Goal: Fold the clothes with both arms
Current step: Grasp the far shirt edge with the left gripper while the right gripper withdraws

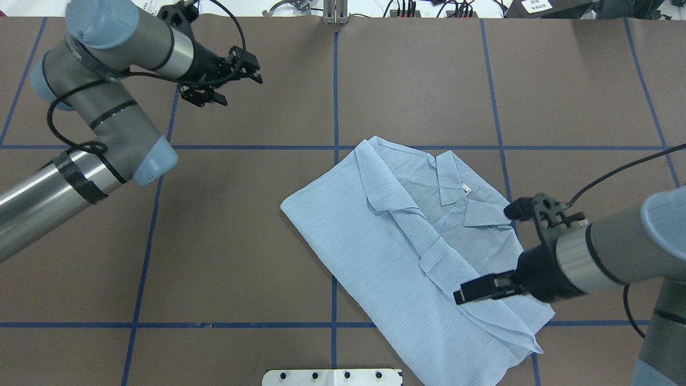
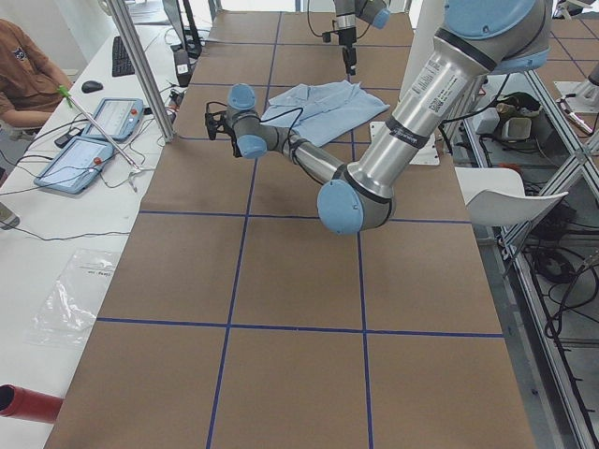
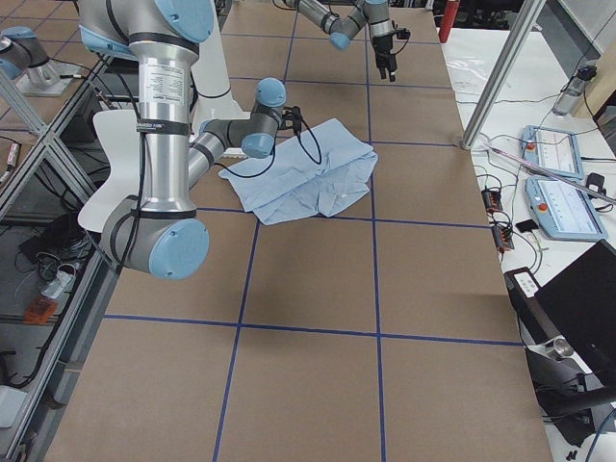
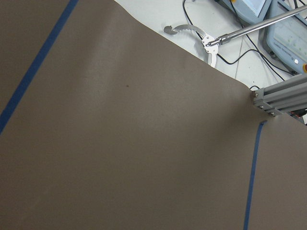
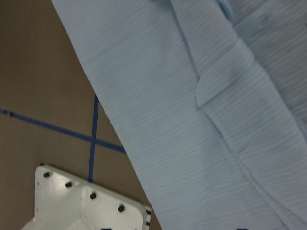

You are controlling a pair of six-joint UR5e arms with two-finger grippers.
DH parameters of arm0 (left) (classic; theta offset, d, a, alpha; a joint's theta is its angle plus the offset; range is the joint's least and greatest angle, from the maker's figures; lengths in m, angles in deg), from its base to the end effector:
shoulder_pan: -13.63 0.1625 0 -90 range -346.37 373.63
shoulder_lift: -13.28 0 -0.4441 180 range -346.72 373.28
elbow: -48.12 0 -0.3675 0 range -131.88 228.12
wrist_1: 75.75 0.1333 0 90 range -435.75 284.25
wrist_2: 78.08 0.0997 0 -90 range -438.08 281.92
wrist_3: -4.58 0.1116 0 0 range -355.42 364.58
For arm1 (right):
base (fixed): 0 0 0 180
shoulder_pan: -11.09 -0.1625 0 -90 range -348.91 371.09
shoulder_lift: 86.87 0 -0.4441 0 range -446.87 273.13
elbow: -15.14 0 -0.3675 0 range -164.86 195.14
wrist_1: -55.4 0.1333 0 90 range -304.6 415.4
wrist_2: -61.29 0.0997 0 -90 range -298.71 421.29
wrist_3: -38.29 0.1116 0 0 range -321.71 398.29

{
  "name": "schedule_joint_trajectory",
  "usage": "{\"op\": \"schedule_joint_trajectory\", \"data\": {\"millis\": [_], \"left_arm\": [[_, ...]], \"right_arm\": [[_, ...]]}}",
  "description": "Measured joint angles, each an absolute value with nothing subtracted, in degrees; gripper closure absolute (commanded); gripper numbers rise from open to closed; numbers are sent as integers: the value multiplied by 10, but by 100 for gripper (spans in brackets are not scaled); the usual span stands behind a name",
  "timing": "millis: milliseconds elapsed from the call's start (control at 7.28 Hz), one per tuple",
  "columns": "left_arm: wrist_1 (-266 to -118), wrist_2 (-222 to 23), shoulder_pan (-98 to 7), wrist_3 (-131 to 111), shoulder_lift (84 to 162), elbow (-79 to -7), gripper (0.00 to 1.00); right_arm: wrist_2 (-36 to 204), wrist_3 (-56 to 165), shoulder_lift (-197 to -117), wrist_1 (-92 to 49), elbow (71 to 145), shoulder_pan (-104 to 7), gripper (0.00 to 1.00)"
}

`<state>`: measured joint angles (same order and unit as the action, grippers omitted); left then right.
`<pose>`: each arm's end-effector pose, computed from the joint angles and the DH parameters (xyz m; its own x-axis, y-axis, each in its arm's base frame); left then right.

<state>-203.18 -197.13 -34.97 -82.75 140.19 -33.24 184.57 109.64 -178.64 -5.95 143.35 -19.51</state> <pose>0.4170 -0.5926 0.2928 0.2888 -0.2660 -0.9197 0.3500 0.9235 -0.1571 -0.3150 -0.2700 0.3370 0.3426 -0.1080 0.9333 0.1186 0.9904 0.0711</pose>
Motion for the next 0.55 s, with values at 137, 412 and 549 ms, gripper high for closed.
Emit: {"op": "schedule_joint_trajectory", "data": {"millis": [137, 412, 549], "left_arm": [[-1983, -1944, -305, -854, 1403, -369, 3], [-1911, -1865, -201, -887, 1406, -400, 9], [-1897, -1845, -169, -893, 1403, -399, 11]], "right_arm": [[1846, 1094, -1782, -59, 1430, -247, 0], [1845, 1090, -1778, -59, 1419, -304, 0], [1845, 1089, -1772, -59, 1413, -312, 0]]}}
